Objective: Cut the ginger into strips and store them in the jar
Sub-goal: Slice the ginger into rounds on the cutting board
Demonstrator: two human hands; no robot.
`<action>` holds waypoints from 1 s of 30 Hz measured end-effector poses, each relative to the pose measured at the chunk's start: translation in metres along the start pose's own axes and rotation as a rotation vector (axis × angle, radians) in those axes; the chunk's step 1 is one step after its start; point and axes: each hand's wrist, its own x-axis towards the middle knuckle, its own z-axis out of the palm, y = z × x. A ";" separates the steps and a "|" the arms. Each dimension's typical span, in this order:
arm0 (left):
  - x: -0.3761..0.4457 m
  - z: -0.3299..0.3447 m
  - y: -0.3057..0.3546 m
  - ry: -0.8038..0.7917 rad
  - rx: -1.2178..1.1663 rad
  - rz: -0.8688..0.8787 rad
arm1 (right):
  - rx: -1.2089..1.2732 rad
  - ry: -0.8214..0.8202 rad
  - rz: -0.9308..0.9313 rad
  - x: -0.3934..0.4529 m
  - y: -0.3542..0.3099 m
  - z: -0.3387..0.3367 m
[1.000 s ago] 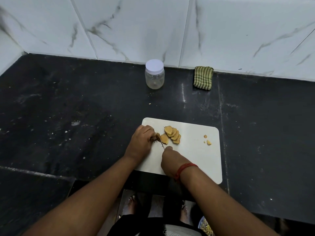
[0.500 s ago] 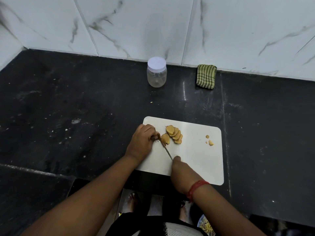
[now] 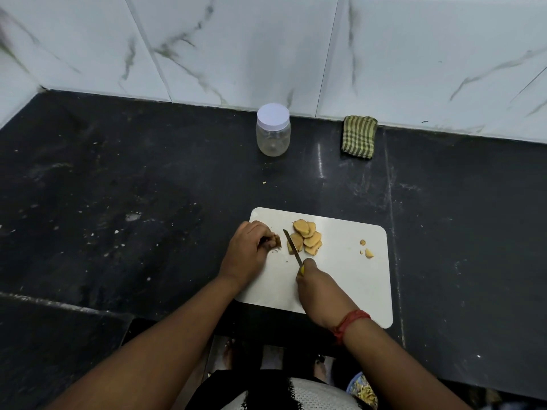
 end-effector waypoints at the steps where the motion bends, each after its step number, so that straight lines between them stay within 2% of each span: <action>1: 0.001 -0.001 0.000 0.002 -0.005 -0.005 | -0.004 -0.005 -0.001 0.001 -0.003 0.000; 16: 0.002 -0.001 -0.004 -0.012 0.009 -0.011 | -0.127 0.008 0.026 0.015 -0.019 0.012; 30: 0.001 -0.001 -0.003 0.000 0.020 0.018 | -0.089 -0.030 0.120 0.021 -0.024 0.014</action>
